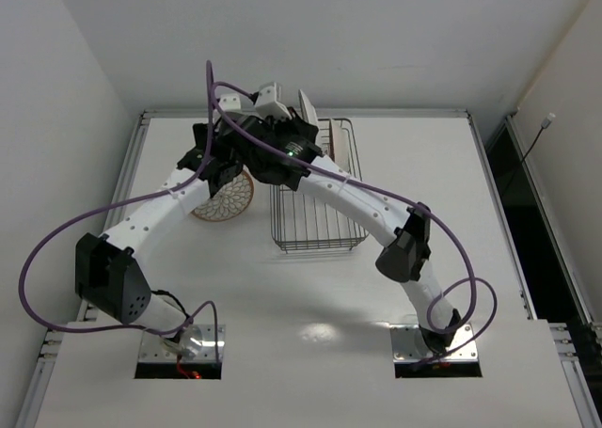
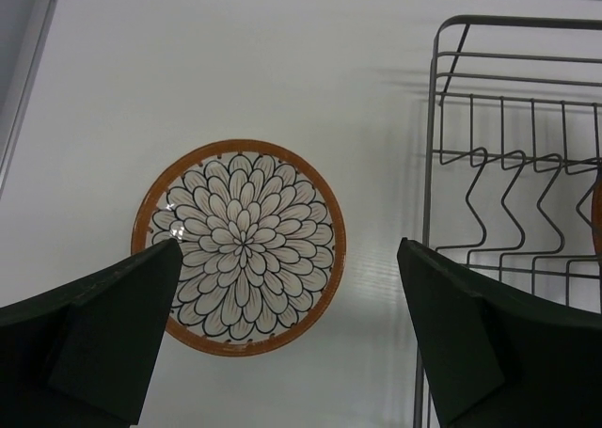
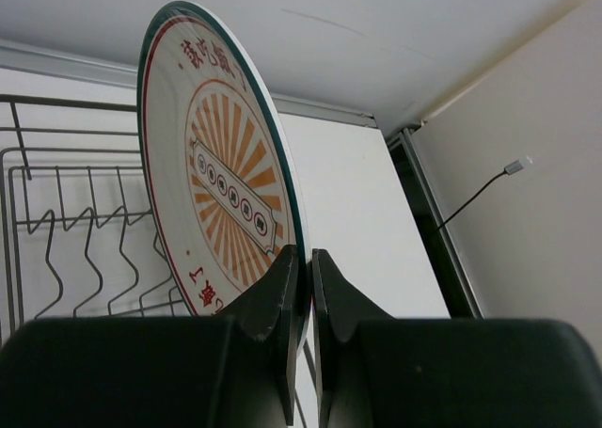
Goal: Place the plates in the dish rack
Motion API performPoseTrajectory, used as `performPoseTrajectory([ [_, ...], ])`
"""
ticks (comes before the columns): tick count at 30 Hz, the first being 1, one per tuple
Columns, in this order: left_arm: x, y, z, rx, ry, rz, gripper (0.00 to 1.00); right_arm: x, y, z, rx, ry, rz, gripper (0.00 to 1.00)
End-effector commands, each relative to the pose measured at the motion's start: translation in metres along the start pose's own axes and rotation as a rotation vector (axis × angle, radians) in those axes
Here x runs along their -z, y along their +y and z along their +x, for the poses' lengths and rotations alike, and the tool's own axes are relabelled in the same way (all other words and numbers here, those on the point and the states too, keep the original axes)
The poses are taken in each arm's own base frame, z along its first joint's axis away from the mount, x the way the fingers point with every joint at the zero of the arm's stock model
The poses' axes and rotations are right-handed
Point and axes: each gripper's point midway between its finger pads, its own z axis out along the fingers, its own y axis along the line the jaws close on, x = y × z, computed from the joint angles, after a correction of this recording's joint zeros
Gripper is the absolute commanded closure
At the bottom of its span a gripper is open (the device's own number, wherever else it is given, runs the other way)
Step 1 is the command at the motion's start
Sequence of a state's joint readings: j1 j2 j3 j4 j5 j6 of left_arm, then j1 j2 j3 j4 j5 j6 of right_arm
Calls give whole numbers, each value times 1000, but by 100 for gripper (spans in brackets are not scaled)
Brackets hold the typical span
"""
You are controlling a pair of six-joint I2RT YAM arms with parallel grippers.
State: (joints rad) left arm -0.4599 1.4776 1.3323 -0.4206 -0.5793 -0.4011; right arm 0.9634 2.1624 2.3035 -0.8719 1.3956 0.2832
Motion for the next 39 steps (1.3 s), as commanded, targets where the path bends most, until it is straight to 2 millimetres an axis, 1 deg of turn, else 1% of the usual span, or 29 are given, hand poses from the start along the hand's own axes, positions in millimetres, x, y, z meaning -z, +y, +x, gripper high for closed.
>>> performPoseTrajectory([
  [1,17,-13,-45,72,-132,53,0,-19,9,34,187,29,117,100],
  [2,17,-12,-45,72,-134,44,0,-19,9,34,187,29,117,100],
  [3,17,-12,-45,72,-134,44,0,-23,8,40,199,39,125,100],
  [5,17,-12,-45,72,-134,44,0,-23,6,44,166,40,136,100],
  [7,17,-10,-46,73,-137,35,0,-20,-1,48,147,46,129,100],
  [9,17,-10,-44,68,-130,33,0,-22,-11,52,122,58,130,100],
  [10,17,-8,-44,68,-132,24,0,-25,-12,55,115,69,128,100],
  [11,18,-6,-46,68,-134,12,0,-26,-22,57,122,79,137,100],
  [12,15,-6,-44,75,-129,1,0,-25,-22,59,100,84,129,100],
  [13,17,0,-47,83,-135,-32,0,-30,-22,65,114,100,127,100],
  [14,17,4,-46,79,-133,-51,0,-35,-27,69,121,113,140,100],
  [15,17,7,-44,84,-130,-70,0,-34,-29,69,104,118,130,100],
  [18,18,22,-43,95,-139,-153,0,-41,-32,79,106,143,142,100],
  [19,20,27,-49,114,-158,-182,0,-41,-30,83,114,150,135,100],
  [20,21,31,-47,106,-153,-201,0,-41,-29,83,100,149,136,100],
  [21,21,34,-46,111,-153,-217,0,-44,-31,89,111,167,137,100],
  [22,21,35,-47,127,-159,-229,0,-47,-33,90,101,172,145,100],
  [24,23,45,-45,140,-165,-285,0,-51,-29,99,107,194,131,100],
  [25,24,48,-46,150,-173,-300,0,-51,-28,99,98,192,131,100],
  [26,29,53,-51,161,-191,-317,0,-54,-29,101,95,203,129,100],
  [27,31,54,-50,171,-193,-317,0,-55,-24,104,108,207,130,100],
  [28,37,59,-55,185,-210,-326,0,-55,-25,102,99,205,129,100],
  [31,40,65,-55,215,-231,-346,0,-58,-17,104,108,207,130,100],
  [32,44,69,-55,220,-240,-358,0,-59,-14,105,106,212,122,100],
  [33,46,71,-55,231,-243,-356,0,-62,-16,106,104,217,129,100],
  [35,48,74,-55,246,-253,-361,0,-63,-12,104,104,215,128,100],
  [36,52,75,-60,265,-270,-354,0,-63,-12,104,104,215,128,100],
  [38,53,78,-57,268,-276,-364,0,-65,-6,101,107,216,117,100],
  [39,53,78,-57,268,-276,-364,0,-65,-7,98,96,213,117,100],
])
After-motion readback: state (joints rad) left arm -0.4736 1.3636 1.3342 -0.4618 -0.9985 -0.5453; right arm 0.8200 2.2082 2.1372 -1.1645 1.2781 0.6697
